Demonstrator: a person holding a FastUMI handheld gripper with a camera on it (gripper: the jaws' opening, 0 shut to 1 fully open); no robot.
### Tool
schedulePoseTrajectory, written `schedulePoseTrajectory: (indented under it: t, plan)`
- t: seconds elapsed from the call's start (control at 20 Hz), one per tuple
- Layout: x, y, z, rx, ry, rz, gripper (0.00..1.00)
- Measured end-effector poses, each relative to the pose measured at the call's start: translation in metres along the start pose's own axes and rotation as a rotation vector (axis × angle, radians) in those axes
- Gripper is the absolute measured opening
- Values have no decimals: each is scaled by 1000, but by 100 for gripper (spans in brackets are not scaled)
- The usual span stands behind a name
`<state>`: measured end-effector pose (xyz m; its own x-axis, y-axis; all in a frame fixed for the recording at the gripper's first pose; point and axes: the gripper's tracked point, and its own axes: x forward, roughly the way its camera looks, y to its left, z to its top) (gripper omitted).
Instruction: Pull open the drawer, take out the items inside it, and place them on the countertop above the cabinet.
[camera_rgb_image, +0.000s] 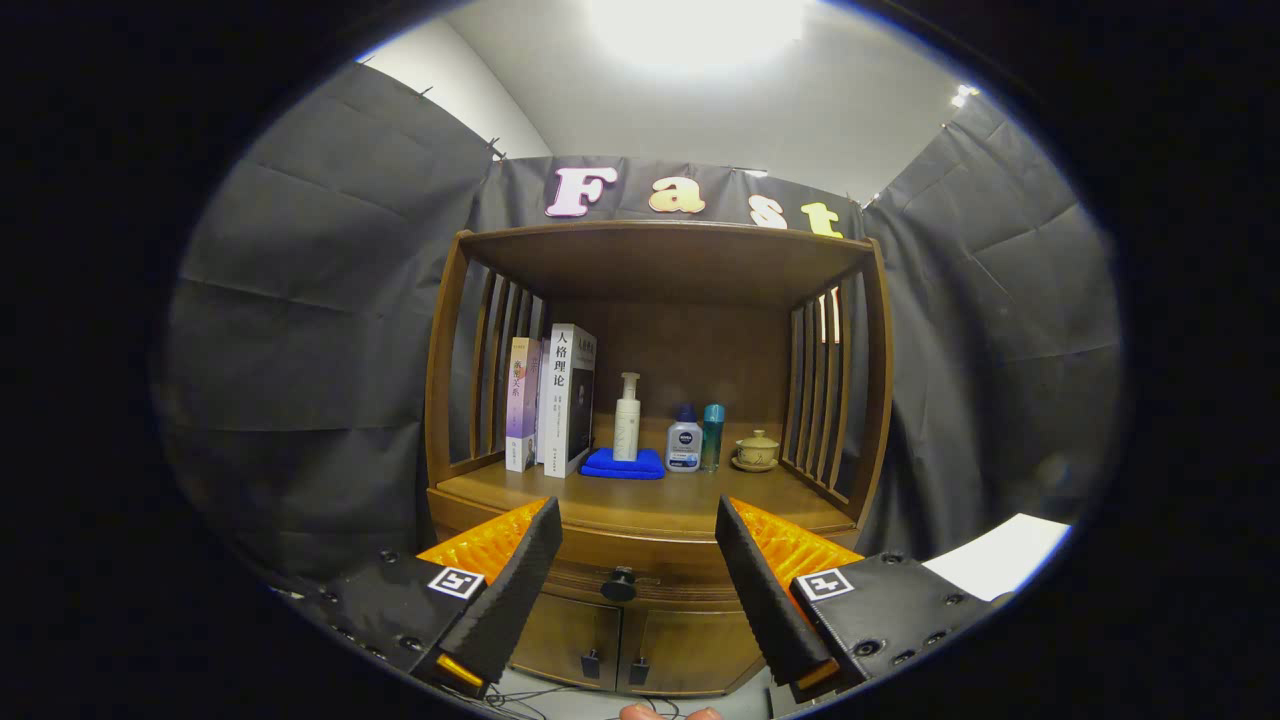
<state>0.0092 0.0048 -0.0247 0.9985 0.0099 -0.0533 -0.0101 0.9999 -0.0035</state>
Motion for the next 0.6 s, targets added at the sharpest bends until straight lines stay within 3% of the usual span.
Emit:
schedulePoseTrajectory:
  t: [0.6]
  plan:
    - [25,2,2,11,3,-13,97]
